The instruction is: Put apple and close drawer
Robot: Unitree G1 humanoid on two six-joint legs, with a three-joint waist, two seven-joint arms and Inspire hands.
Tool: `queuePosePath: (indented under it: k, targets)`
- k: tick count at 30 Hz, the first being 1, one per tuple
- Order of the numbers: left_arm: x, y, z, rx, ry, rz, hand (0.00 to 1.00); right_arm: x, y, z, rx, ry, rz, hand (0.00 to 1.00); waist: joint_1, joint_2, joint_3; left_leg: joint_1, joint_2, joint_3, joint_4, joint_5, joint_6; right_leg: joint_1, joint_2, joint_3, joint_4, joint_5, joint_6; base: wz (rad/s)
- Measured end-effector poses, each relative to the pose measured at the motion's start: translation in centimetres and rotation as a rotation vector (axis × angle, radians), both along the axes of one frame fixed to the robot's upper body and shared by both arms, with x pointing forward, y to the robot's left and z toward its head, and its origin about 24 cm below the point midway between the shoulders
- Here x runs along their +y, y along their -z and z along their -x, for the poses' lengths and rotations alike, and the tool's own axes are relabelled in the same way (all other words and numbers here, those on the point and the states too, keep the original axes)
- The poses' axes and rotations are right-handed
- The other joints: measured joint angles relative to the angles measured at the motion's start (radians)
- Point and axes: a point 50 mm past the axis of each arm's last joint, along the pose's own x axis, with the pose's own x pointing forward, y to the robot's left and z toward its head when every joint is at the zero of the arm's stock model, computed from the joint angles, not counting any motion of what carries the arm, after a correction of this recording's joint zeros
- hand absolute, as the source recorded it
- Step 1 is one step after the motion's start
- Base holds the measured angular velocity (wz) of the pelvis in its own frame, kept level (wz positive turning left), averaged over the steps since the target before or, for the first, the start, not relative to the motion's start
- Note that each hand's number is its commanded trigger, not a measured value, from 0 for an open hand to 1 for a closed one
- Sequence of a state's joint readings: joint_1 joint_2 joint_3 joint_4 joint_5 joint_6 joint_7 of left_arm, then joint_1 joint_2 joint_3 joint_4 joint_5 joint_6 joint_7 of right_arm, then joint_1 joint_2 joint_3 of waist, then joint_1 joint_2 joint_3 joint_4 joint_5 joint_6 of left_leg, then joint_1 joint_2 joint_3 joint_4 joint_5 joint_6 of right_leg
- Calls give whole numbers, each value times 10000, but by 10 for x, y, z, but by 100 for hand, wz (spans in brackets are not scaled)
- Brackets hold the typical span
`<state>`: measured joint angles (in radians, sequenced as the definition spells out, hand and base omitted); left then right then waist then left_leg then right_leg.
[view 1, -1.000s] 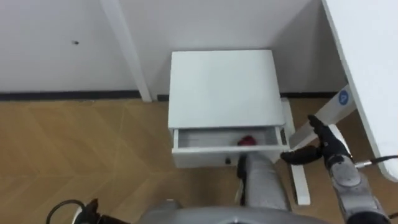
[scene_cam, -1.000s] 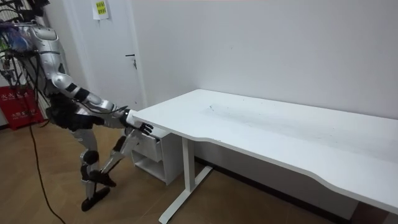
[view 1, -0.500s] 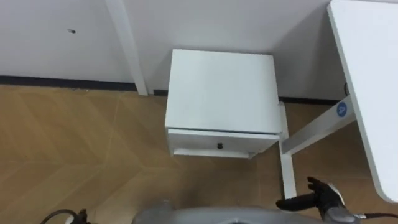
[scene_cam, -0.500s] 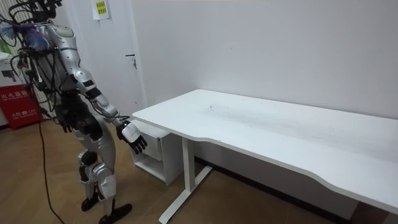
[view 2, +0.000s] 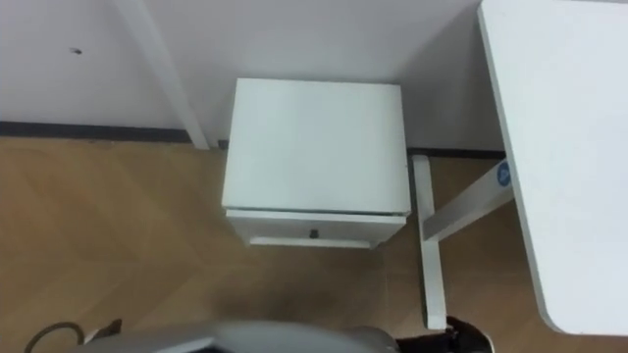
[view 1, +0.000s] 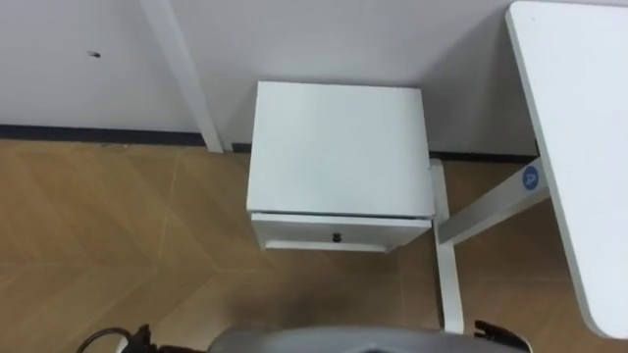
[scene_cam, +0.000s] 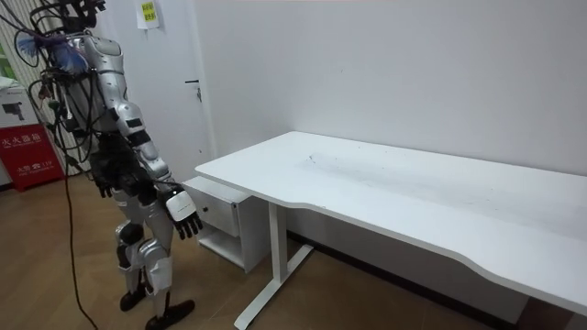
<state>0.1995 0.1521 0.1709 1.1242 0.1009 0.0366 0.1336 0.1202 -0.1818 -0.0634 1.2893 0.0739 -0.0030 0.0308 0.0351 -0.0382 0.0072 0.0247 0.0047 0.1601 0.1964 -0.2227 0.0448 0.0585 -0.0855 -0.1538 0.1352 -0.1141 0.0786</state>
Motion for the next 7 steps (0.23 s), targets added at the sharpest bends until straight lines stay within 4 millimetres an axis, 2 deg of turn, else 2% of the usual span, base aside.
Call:
queuePosePath:
  k: [7]
  targets:
    - [-6,4,22,1056,-100,175,0,1,2,16,924,121,-67,0,-62,33,14,315,-9,-23,-134,-1,0,279,3,-11,-5,-54,14,0]
